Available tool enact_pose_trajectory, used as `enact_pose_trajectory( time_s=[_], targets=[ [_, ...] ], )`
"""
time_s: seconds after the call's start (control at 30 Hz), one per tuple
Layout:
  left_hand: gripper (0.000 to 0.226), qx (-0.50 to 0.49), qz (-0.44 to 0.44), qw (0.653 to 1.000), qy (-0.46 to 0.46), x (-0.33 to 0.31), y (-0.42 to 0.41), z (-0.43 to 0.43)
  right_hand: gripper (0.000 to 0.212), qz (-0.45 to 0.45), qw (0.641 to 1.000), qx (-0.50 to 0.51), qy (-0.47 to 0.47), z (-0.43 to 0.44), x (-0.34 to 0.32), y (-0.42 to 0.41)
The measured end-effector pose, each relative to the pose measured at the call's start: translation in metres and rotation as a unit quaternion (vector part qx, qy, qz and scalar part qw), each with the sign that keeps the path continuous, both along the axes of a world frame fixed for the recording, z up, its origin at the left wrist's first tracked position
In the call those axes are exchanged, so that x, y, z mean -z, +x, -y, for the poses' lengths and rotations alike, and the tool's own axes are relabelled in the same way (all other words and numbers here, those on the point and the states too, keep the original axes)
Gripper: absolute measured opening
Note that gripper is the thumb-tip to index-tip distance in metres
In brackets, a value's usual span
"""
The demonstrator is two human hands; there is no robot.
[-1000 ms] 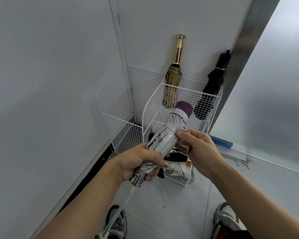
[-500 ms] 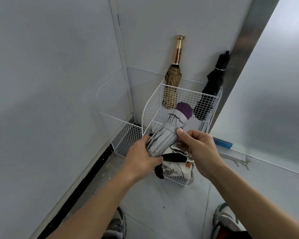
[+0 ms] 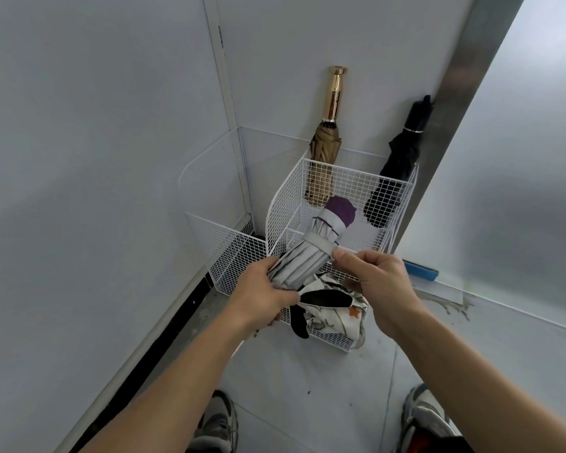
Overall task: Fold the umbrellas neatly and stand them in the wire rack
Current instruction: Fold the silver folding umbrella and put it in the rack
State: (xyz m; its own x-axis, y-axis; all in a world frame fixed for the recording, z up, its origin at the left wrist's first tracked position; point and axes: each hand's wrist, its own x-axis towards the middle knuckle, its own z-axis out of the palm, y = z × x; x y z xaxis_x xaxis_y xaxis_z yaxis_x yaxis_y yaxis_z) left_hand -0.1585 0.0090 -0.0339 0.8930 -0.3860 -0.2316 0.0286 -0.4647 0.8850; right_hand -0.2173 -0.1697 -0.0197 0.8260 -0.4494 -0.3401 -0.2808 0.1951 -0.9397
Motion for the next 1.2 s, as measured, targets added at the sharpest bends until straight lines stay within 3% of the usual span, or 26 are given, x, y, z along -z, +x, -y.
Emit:
enact_pose_trajectory(
  time_s=[0.13,0.23,0.3,0.37,0.43,0.47,0.5,0.57,0.63,0.7,0.83,0.97,1.2],
  targets=[
    [0.022,0.068,-0.231,0.965,-0.102,-0.015,-0.006,-0.001,0.029,0.04,0.994,-0.035,0.093,0.003,-0.006,-0.001],
    [0.012,0.117,-0.307,0.935,-0.136,-0.016,-0.007,-0.004,0.019,0.065,0.991,-0.029,0.111,0.001,-0.005,-0.002],
    [0.018,0.106,-0.251,0.957,-0.102,-0.014,-0.008,-0.002,0.021,0.055,0.995,0.001,0.085,-0.004,-0.002,-0.001],
    [0.038,0.088,-0.072,0.993,0.035,-0.007,-0.013,0.003,0.024,0.042,0.998,0.029,0.039,-0.009,0.003,0.0],
    [0.046,0.067,0.13,0.972,0.185,0.001,-0.021,0.006,0.025,0.036,0.999,0.032,0.011,-0.012,0.004,0.002],
    [0.042,0.057,0.164,0.968,0.183,0.003,-0.022,0.007,0.025,0.032,0.999,0.026,0.013,-0.011,0.002,0.002],
    [0.035,0.051,0.143,0.978,0.144,0.004,-0.02,0.008,0.024,0.026,0.999,0.017,0.023,-0.008,0.0,0.003],
    [0.026,0.032,0.013,0.999,0.029,0.001,-0.013,0.005,0.023,0.015,0.998,-0.015,0.056,0.002,-0.005,0.003],
    [0.025,0.026,-0.106,0.993,-0.037,-0.003,-0.007,0.002,0.026,-0.001,0.997,-0.057,0.052,0.011,-0.009,0.002],
    [0.025,0.042,-0.169,0.983,-0.058,-0.005,-0.005,-0.002,0.028,-0.027,0.996,-0.081,0.01,0.014,-0.01,0.0],
    [0.03,0.047,-0.236,0.967,-0.084,0.0,-0.003,-0.006,0.024,-0.05,0.995,-0.076,-0.032,0.016,-0.013,0.001],
    [0.039,0.04,-0.267,0.958,-0.1,0.008,-0.002,-0.006,0.02,-0.042,0.997,-0.058,0.031,0.014,-0.015,0.003],
    [0.024,0.041,-0.319,0.933,-0.164,0.006,0.001,-0.003,0.014,-0.037,0.993,-0.056,0.093,0.017,-0.017,-0.001]
  ],
)
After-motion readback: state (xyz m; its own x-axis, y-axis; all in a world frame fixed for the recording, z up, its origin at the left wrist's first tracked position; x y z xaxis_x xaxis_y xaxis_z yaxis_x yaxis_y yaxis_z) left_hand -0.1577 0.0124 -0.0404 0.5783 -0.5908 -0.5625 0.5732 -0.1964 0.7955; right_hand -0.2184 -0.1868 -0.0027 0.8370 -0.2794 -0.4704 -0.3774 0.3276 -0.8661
